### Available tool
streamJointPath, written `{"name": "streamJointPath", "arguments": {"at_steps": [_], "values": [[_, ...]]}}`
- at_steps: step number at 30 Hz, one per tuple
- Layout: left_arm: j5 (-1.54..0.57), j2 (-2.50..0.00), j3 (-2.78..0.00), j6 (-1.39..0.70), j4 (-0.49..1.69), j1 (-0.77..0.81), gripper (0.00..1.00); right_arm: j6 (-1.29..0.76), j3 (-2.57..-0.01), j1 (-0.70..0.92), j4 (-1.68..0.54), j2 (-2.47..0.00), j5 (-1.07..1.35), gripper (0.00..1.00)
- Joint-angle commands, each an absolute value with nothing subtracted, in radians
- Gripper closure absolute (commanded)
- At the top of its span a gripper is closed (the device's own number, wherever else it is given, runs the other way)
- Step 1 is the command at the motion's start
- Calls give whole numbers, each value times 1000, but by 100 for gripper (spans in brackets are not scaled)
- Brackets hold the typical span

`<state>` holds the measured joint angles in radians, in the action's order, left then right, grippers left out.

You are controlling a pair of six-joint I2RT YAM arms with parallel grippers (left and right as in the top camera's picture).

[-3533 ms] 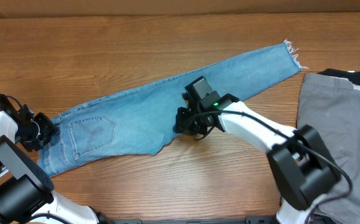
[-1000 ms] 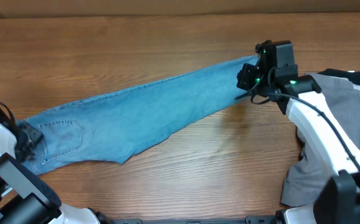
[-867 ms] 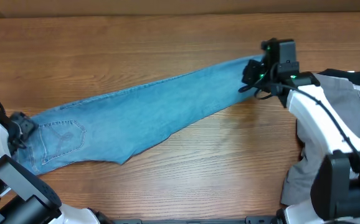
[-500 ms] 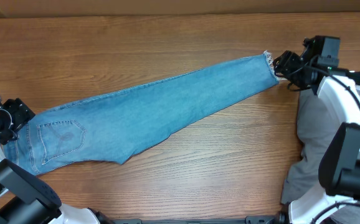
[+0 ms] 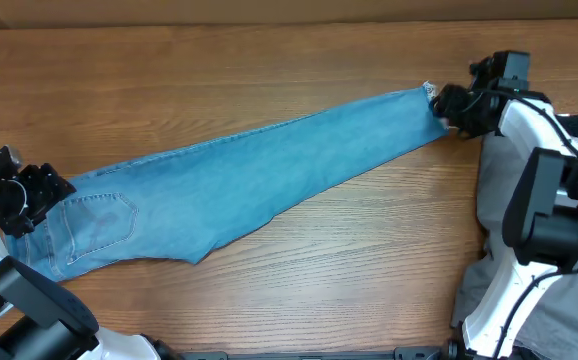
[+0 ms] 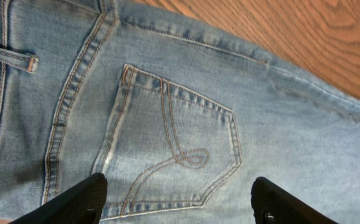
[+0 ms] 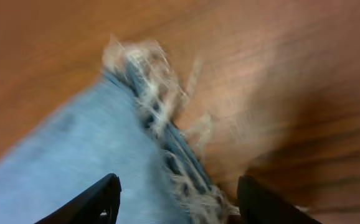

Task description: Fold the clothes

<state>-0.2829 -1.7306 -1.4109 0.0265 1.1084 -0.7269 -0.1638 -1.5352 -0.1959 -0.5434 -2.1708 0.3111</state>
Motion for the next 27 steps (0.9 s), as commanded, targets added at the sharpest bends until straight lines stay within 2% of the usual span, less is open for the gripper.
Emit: {"name": "streamJointPath", "arguments": {"at_steps": [1,9,15,17,20,27], "values": [[-308,-1733,-1433,57,1112,-723,23,-83,-1557,-198,-567,-2203,345,40],[-308,-1733,-1433,57,1115,-723,24,-53,-1556,-198,-664,-2235,373,61],[-308,-1733,-1433,57,1114,-723,23,-22,-1556,-202,-667,-2235,488,67],[-308,-1733,-1433,57,1111,-723,23,-22,-1557,-204,-658,-2235,512,81],[-308,-1733,-1433,57,1111,-723,23,-24,-1562,-212,-649,-2233,511,95],[-308,-1733,-1441,61,1114,-723,25,-97,-1634,-275,-666,-2173,514,96]]}}
